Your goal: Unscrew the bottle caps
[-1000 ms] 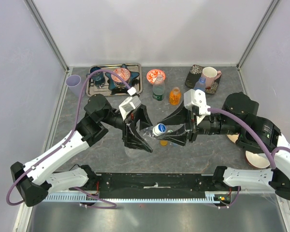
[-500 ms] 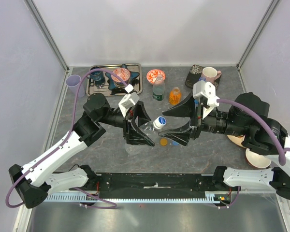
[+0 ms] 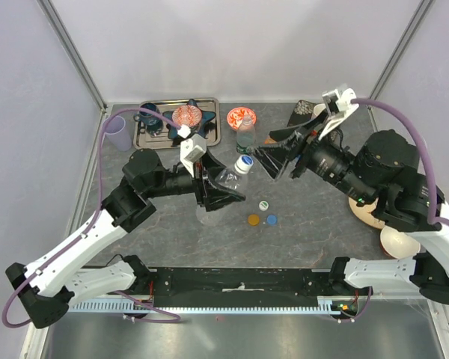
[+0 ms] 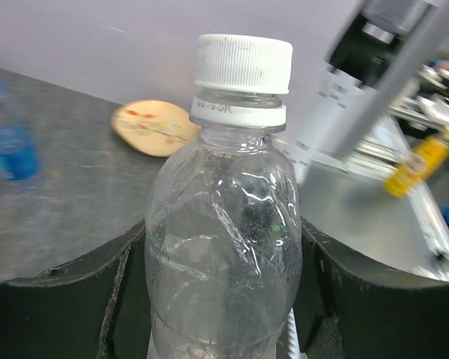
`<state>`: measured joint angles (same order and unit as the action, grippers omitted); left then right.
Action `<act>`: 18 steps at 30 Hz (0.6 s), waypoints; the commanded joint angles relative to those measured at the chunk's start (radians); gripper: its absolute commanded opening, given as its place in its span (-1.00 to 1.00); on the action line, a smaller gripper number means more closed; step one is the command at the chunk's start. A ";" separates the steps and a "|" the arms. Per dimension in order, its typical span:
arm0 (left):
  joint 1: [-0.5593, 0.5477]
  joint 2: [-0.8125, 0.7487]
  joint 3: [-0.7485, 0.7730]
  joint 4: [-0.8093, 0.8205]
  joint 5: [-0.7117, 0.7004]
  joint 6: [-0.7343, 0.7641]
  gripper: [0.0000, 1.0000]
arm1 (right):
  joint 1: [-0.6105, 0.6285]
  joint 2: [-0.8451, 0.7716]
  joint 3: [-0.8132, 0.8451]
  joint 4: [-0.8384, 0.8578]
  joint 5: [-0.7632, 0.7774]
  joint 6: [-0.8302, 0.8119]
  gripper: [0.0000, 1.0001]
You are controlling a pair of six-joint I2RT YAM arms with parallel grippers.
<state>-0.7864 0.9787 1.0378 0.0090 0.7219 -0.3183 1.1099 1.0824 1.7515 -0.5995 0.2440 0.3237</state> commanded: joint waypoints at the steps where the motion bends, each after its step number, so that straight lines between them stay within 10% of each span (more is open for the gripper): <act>1: -0.043 -0.063 -0.004 -0.004 -0.407 0.145 -0.10 | 0.004 0.059 0.059 -0.072 0.207 0.162 0.58; 8: -0.178 -0.106 -0.067 0.011 -0.898 0.307 -0.10 | 0.002 0.125 0.071 -0.085 0.264 0.268 0.59; 18: -0.286 -0.091 -0.068 0.013 -1.096 0.389 -0.09 | 0.004 0.244 0.117 -0.059 0.232 0.262 0.61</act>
<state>-1.0565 0.8894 0.9653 -0.0170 -0.2474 -0.0044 1.1099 1.2980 1.8229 -0.6807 0.4690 0.5770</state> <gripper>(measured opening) 0.666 0.806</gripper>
